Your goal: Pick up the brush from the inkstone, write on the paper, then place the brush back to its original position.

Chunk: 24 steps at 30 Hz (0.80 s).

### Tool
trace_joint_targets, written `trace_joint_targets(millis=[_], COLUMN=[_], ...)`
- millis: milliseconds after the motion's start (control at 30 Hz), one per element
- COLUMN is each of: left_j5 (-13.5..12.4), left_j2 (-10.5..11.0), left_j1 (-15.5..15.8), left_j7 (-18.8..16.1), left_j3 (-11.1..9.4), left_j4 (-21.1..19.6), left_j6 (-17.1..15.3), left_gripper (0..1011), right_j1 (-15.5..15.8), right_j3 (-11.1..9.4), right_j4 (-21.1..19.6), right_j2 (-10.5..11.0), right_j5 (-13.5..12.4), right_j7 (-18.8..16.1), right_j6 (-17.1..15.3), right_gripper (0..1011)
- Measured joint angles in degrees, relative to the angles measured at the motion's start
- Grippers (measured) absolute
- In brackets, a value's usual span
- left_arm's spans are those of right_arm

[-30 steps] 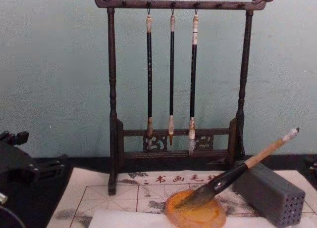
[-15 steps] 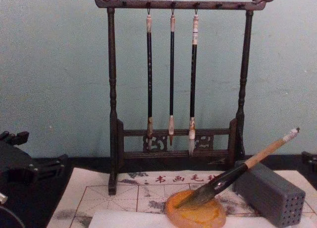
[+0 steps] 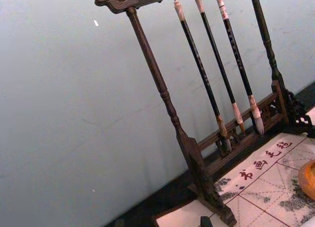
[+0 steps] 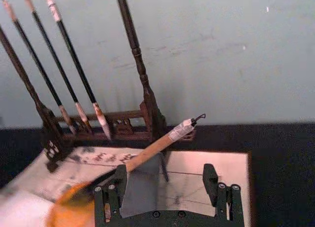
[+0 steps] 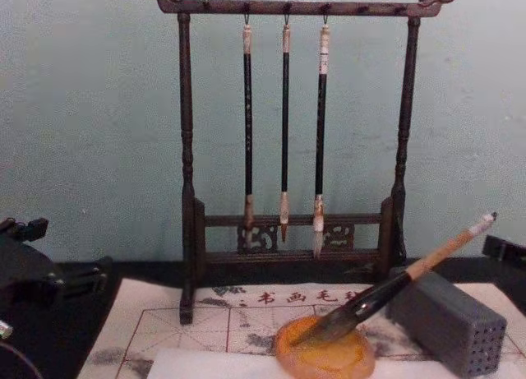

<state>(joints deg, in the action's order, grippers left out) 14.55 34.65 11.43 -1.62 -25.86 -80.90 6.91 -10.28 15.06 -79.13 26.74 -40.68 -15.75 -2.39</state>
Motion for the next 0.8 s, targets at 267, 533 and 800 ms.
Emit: trace_joint_targets(millis=[267,533,800], left_j5=[0.00,0.00,0.00], left_j2=[0.00,0.00,0.00], left_j1=[0.00,0.00,0.00], left_j7=[0.00,0.00,0.00], left_j3=[0.00,0.00,0.00], left_j4=[0.00,0.00,0.00], left_j6=[0.00,0.00,0.00], left_gripper=[1001,1001,1001], right_j1=[-1.47,-3.80,-5.99], right_j3=[-3.08,-4.67,-5.09], right_j4=[2.27,4.82,6.88], right_j2=[-4.35,-7.44,-9.45], right_j5=[-9.81,-17.79,-22.29], right_j7=[-1.07,0.92,2.99], right_j6=[-7.57,-13.23,-15.87], right_gripper=[1002,1002,1002])
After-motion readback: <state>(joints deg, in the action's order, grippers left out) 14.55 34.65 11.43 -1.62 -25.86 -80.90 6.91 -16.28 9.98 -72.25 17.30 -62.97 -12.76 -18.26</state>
